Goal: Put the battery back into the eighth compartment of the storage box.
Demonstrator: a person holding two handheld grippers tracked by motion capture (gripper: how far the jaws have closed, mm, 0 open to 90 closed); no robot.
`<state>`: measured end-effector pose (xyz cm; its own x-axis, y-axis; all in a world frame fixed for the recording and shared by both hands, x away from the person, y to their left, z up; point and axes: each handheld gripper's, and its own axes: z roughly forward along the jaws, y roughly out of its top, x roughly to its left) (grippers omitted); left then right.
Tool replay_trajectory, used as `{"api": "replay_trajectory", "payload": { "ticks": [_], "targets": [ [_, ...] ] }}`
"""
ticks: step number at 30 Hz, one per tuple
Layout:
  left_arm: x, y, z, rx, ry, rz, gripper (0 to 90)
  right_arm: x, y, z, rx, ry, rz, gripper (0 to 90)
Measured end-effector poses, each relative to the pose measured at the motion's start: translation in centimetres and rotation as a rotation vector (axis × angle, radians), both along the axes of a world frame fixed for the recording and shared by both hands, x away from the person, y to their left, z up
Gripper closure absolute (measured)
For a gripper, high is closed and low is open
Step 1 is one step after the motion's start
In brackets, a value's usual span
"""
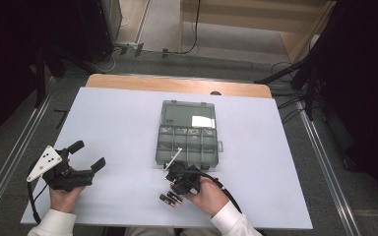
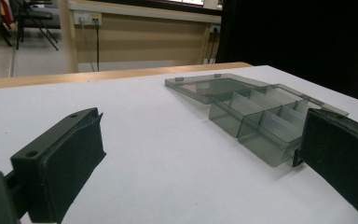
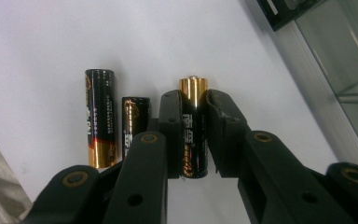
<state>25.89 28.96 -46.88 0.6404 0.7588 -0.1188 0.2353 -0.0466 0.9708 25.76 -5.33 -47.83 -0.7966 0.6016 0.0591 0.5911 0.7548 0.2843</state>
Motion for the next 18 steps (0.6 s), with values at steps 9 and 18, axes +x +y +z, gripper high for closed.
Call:
{"api": "replay_trajectory", "payload": {
  "ticks": [9, 18],
  "targets": [
    [0.0, 0.1, 0.1, -0.011, -0.005, 0.001, 0.0, -0.4, -1.6, 0.0, 0.103, 0.004, -0.085, 78.1],
    [0.1, 0.1, 0.0, -0.016, -0.004, -0.006, 0.0, -0.2, -3.7, 0.7, 0.2, -0.018, -0.147, 78.1]
  ]
}}
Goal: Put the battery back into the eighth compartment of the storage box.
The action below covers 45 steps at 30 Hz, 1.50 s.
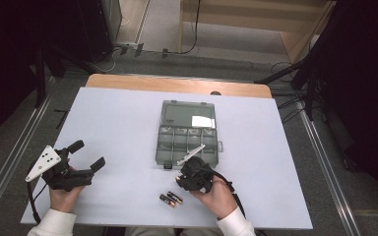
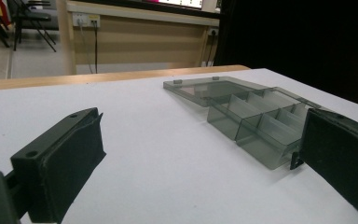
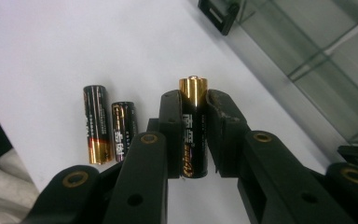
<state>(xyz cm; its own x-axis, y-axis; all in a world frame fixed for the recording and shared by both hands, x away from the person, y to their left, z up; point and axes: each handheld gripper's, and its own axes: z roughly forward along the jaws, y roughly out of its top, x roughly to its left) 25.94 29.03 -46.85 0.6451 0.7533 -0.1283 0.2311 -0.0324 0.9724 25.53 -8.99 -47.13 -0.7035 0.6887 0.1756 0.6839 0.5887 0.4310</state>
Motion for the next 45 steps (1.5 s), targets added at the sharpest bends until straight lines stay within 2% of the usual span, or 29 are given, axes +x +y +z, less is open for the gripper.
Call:
{"api": "replay_trajectory", "payload": {
  "ticks": [1, 2, 6, 9, 10, 12, 13, 19, 21, 22, 27, 31, 34, 36, 39, 42, 45],
  "targets": [
    [0.0, 0.0, 0.0, 0.001, 0.0, 0.0, 0.0, 0.0, 0.0, 0.0, 0.0, 0.0, 0.0, 78.1],
    [0.0, 0.0, 0.0, 0.001, 0.0, 0.001, 0.0, 0.2, -0.5, 0.3, 0.028, 0.006, -0.016, 78.2],
    [0.0, 0.0, 0.0, 0.001, 0.001, -0.001, 0.0, 0.3, -1.0, 0.4, 0.044, 0.008, -0.031, 78.1],
    [0.0, 0.0, 0.0, 0.002, 0.001, -0.001, 0.0, 0.4, -1.3, 0.8, 0.069, 0.002, -0.045, 78.1],
    [0.0, 0.0, 0.0, 0.002, 0.001, 0.0, 0.0, 0.6, -1.6, 1.0, 0.092, -0.002, -0.051, 78.2],
    [0.0, 0.0, 0.0, 0.003, 0.002, 0.001, 0.0, 0.6, -1.7, 1.1, 0.097, -0.002, -0.054, 78.1],
    [0.0, 0.0, 0.0, 0.005, 0.002, 0.001, 0.0, 0.9, -2.1, 1.3, 0.119, -0.011, -0.071, 78.1],
    [0.0, 0.0, -0.1, 0.008, 0.003, 0.001, 0.0, 1.4, -3.1, 1.8, 0.168, -0.022, -0.121, 78.1],
    [0.0, 0.0, -0.1, 0.007, 0.004, 0.001, 0.0, 1.8, -3.8, 1.9, 0.21, -0.023, -0.146, 78.1],
    [0.0, 0.0, -0.1, 0.008, 0.004, 0.001, 0.0, 1.8, -3.8, 1.9, 0.21, -0.023, -0.146, 78.1],
    [0.0, 0.0, -0.1, 0.008, 0.004, 0.0, 0.0, 2.3, -5.3, 2.1, 0.271, -0.033, -0.222, 78.1],
    [0.0, -0.1, -0.1, 0.009, 0.004, 0.0, 0.0, 2.6, -6.1, 2.0, 0.29, -0.033, -0.253, 78.2],
    [0.0, -0.1, -0.1, 0.009, 0.004, -0.001, 0.0, 2.9, -7.2, 1.7, 0.312, -0.038, -0.308, 78.1],
    [0.0, -0.1, -0.1, 0.009, 0.004, 0.0, 0.0, 3.0, -7.5, 1.6, 0.317, -0.039, -0.324, 78.1],
    [0.1, 0.0, -0.1, 0.009, 0.004, 0.0, 0.0, 3.2, -8.5, 1.3, 0.355, -0.039, -0.388, 78.1],
    [0.1, 0.0, -0.1, 0.009, 0.004, -0.001, 0.0, 3.4, -9.6, 0.8, 0.42, -0.019, -0.453, 78.1],
    [0.1, -0.1, -0.1, 0.008, 0.005, 0.0, 0.0, 3.5, -9.9, 0.6, 0.427, -0.018, -0.474, 78.1]
  ]
}}
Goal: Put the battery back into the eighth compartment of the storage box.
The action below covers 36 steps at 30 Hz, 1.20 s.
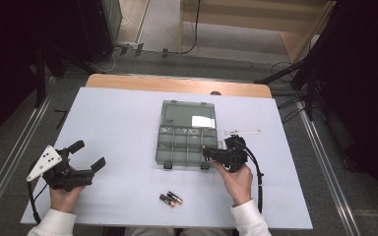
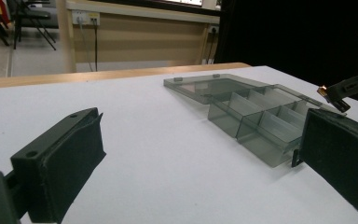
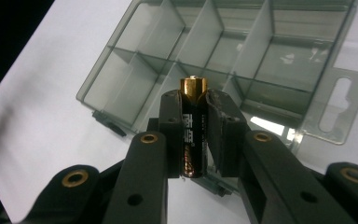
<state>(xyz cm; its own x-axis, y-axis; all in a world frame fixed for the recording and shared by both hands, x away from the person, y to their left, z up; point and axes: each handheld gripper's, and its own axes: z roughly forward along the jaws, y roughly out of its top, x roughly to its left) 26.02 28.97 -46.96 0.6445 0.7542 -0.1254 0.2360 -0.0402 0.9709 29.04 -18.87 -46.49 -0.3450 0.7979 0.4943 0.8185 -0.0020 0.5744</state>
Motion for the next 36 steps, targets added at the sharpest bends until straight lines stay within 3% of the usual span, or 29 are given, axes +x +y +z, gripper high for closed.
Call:
{"api": "replay_trajectory", "payload": {
  "ticks": [3, 12, 13, 16, 17, 18, 19, 20, 21, 22, 23, 24, 26, 36],
  "targets": [
    [0.0, 0.0, 0.0, 0.002, -0.001, -0.002, 0.0, 0.2, -0.5, -0.4, 0.046, 0.014, -0.036, 78.1],
    [0.0, 0.0, 0.0, 0.0, -0.002, -0.004, 0.0, 0.6, -0.7, -1.0, 0.044, 0.048, -0.094, 75.4],
    [0.0, 0.0, 0.0, 0.001, -0.002, -0.004, 0.0, 0.6, -0.7, -1.0, 0.045, 0.05, -0.098, 65.3],
    [0.0, 0.0, 0.0, -0.001, -0.002, -0.005, 0.0, 0.5, -0.6, -0.8, 0.044, 0.037, -0.114, 53.3],
    [0.0, 0.0, 0.0, 0.0, -0.003, -0.006, 0.0, 0.4, -0.6, -0.6, 0.051, 0.022, -0.111, 44.8],
    [0.0, 0.0, 0.0, 0.0, -0.003, -0.006, 0.0, 0.4, -0.6, -0.6, 0.051, 0.022, -0.111, 44.8],
    [0.0, 0.0, 0.0, -0.001, -0.003, -0.007, 0.0, 0.3, -0.5, -0.5, 0.05, 0.011, -0.106, 39.4],
    [0.0, 0.0, 0.0, -0.001, -0.002, -0.007, 0.0, 0.2, -0.4, -0.2, 0.043, 0.005, -0.088, 30.9],
    [0.0, -0.1, 0.0, -0.001, -0.002, -0.007, 0.0, 0.0, -0.2, 0.0, 0.027, -0.016, -0.061, 10.0],
    [0.0, -0.1, 0.0, -0.001, -0.002, -0.007, 0.0, 0.0, -0.2, 0.0, 0.027, -0.016, -0.061, 10.0],
    [0.0, -0.1, 0.0, -0.001, -0.002, -0.007, 0.0, 0.0, 0.0, 0.0, 0.013, -0.018, -0.055, 0.7],
    [0.0, -0.1, 0.0, -0.001, -0.002, -0.008, 0.0, -0.1, 0.4, 0.2, -0.021, -0.022, -0.032, 0.0],
    [0.0, -0.1, 0.0, -0.004, -0.003, -0.008, 0.0, -0.4, 0.8, 0.4, -0.038, -0.043, -0.002, 0.0],
    [0.1, -0.1, 0.0, 0.006, -0.001, -0.015, 0.0, -1.4, 2.8, 1.5, -0.051, -0.116, 0.117, 0.0]
  ]
}}
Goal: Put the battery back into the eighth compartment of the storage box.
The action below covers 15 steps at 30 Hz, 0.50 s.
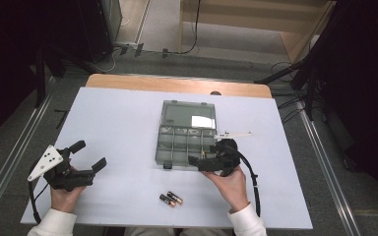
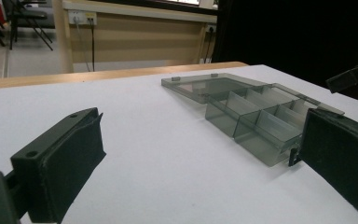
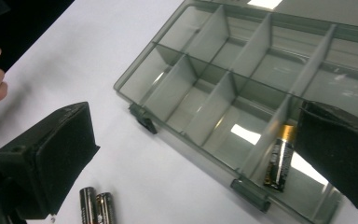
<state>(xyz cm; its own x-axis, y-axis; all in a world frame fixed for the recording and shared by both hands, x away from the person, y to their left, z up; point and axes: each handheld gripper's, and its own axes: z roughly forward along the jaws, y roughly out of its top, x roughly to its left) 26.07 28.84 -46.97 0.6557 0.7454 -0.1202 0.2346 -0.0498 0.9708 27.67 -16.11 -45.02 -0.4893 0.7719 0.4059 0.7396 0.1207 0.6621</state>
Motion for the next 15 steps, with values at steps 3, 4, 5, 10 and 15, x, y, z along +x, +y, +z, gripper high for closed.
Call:
{"api": "replay_trajectory", "payload": {
  "ticks": [3, 4, 5, 10, 15],
  "targets": [
    [0.0, 0.0, 0.0, -0.001, 0.0, 0.002, 0.0, -0.2, 0.5, 0.1, -0.01, -0.004, 0.027, 0.0],
    [0.0, 0.0, 0.0, -0.001, 0.0, 0.002, 0.0, -0.3, 0.5, 0.1, -0.01, -0.008, 0.03, 0.0],
    [0.0, 0.0, 0.0, 0.0, -0.001, 0.0, 0.0, -0.4, 0.7, 0.2, -0.009, -0.014, 0.04, 0.0],
    [0.1, -0.2, -0.1, 0.007, 0.005, -0.009, 0.0, -0.6, 1.3, 0.4, -0.032, -0.02, 0.077, 0.0],
    [0.3, -0.3, -0.2, 0.008, 0.006, -0.015, 0.0, -0.8, 1.9, 0.3, -0.052, -0.02, 0.117, 0.0]
  ]
}}
